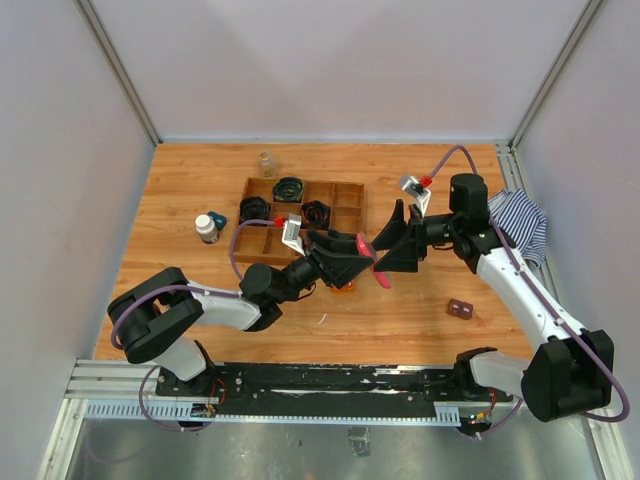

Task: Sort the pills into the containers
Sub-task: Open the pill container at the center of the board.

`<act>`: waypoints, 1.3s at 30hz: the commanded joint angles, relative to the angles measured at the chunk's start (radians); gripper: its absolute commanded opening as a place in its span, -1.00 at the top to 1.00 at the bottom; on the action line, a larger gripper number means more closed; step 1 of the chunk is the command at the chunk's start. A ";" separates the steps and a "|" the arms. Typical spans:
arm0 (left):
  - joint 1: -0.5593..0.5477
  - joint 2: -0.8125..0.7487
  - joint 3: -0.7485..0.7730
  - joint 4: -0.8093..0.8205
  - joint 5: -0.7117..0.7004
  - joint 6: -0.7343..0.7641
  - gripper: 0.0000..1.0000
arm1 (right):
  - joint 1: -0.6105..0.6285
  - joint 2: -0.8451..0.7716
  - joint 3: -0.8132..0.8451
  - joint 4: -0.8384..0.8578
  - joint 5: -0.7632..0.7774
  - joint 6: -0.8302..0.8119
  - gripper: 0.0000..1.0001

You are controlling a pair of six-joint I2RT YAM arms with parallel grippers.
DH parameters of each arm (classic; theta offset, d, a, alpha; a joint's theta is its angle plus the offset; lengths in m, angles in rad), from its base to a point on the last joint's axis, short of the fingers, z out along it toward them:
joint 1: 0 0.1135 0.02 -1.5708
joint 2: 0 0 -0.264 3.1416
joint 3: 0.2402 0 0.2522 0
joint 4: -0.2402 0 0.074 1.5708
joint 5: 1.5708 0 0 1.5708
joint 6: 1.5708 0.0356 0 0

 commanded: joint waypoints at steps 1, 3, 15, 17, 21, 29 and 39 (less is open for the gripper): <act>0.006 -0.023 -0.001 0.261 -0.009 0.001 1.00 | 0.020 0.008 0.039 -0.034 -0.008 -0.003 -0.53; 0.007 -0.025 -0.002 0.260 -0.010 0.003 0.99 | 0.024 0.008 0.040 -0.041 -0.006 -0.016 -0.49; 0.011 -0.036 -0.012 0.261 -0.020 0.010 0.99 | 0.044 0.018 0.061 -0.130 0.003 -0.097 -0.53; 0.011 -0.035 -0.011 0.260 -0.017 0.006 1.00 | 0.047 0.020 0.065 -0.142 0.002 -0.109 -0.51; 0.014 -0.038 -0.015 0.259 -0.009 0.006 1.00 | 0.047 0.022 0.070 -0.144 -0.012 -0.107 -0.29; 0.048 -0.048 -0.034 0.262 0.060 -0.020 1.00 | 0.046 0.036 0.051 -0.011 -0.092 0.030 0.46; 0.073 -0.027 -0.037 0.260 0.099 -0.048 0.99 | 0.045 0.055 0.052 0.008 -0.102 0.067 0.70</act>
